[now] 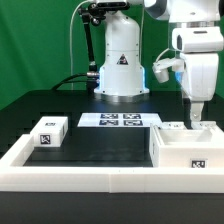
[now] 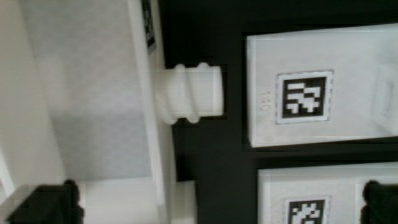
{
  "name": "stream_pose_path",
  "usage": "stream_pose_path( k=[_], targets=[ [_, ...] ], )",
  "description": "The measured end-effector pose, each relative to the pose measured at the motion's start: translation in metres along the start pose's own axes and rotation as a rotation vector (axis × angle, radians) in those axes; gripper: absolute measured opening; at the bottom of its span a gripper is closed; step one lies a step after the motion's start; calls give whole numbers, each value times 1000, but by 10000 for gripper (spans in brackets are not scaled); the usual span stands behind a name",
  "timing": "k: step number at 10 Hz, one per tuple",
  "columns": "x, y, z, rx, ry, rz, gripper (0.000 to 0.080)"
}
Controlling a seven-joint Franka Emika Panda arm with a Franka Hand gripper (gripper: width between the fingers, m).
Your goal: Assemble cabinet
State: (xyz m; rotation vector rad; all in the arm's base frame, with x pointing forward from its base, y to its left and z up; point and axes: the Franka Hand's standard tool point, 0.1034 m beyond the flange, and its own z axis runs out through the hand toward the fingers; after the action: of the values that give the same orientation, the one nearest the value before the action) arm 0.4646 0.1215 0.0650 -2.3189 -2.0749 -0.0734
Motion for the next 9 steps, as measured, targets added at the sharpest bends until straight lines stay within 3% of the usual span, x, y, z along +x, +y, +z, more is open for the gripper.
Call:
stream_pose_path(
  k=[3,6,7,8,9],
  targets=[
    [15,-24,8,15,11,14,797],
    [13,-22,8,15,11,21,797],
    [16,-26,11,4,22,33,797],
    [24,-41,18,-2,38,37,797],
    [27,-48,23,10,42,38,797]
  ],
)
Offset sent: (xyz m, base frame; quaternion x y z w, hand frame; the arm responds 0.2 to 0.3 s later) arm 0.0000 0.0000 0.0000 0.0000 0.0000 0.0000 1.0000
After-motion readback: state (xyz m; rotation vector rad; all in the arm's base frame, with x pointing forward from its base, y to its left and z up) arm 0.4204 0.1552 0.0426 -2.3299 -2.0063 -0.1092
